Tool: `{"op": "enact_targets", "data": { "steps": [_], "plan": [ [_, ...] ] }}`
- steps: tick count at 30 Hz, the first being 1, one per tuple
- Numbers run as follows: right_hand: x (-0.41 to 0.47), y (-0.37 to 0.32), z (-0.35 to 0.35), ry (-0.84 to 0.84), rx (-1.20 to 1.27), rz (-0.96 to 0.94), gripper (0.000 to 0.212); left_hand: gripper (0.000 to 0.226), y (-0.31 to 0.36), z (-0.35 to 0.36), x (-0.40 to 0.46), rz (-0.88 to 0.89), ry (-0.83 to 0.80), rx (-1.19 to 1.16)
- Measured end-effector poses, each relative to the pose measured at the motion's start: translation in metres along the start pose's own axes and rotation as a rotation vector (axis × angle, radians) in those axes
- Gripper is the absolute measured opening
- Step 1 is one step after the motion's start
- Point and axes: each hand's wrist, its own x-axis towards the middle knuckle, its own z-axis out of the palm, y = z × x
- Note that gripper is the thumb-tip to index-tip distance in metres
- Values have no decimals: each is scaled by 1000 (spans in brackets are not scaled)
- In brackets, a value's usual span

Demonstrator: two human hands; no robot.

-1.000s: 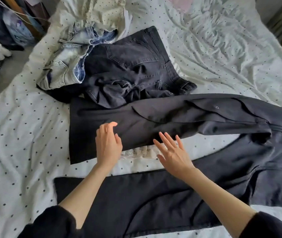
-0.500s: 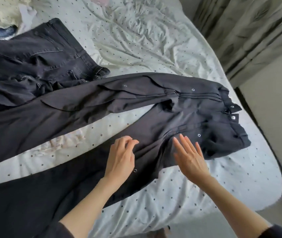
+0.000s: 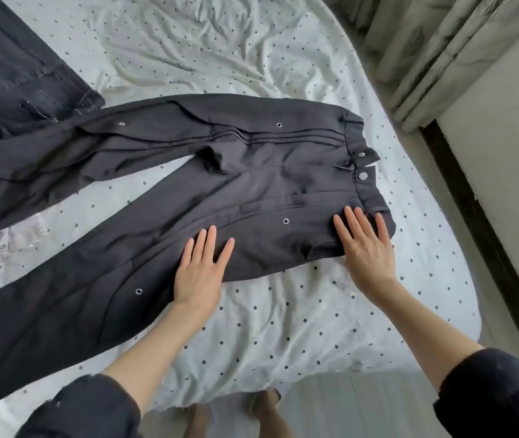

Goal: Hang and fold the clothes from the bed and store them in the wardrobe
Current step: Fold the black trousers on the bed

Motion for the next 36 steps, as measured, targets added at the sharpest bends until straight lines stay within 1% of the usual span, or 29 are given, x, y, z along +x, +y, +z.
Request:
{"op": "enact_targets", "data": {
  "steps": [4, 6, 9, 11, 13, 15, 17, 18, 19, 22, 24, 26, 28, 30, 32, 36],
  "plan": [
    [-21, 16, -1, -65, -63, -30, 64, 81, 7, -1, -13, 24, -40, -4],
    [-35, 27, -5, -98, -71, -27, 63, 75, 15, -6, -23, 70, -91, -102],
    [-55, 40, -13, -170, -102, -41, 63, 76, 24, -19, -39, 104, -179, -335],
    [-70, 50, -20, -237, -107, -53, 63, 76, 28, -32, -49, 146, -258, -413],
    [-82, 56, -26, -303, -99, -54, 60, 71, 27, -44, -56, 181, -357, -445],
    [-90, 57, -34, -317, -65, -39, 55, 57, 20, -60, -55, 145, -427, -508],
    [-86, 56, -42, -254, -17, 3, 45, 26, 8, -79, -47, 92, -383, -539],
    [-79, 55, -49, -206, 12, 29, 39, 15, -2, -88, -42, 51, -315, -554],
    [-69, 54, -57, -163, 31, 49, 35, 10, -13, -97, -38, 0, -240, -585],
    [-28, 48, -84, -60, 38, 112, 26, 11, -43, -121, -18, -120, -64, -691],
    [5, 45, -101, 19, 68, 146, 19, 17, -60, -135, 0, -161, 28, -704],
    [37, 42, -115, 80, 90, 182, 18, 19, -75, -148, 23, -166, 98, -712],
    [70, 40, -124, 116, 93, 225, 22, 19, -88, -161, 52, -139, 167, -749],
    [99, 39, -128, 103, 65, 254, 24, 20, -97, -172, 84, -106, 226, -757],
    [124, 39, -127, 51, 31, 276, 24, 20, -101, -175, 116, -75, 248, -756],
    [168, 34, -110, -73, -16, 319, 28, 23, -103, -154, 171, -64, 175, -709]
  ]
}}
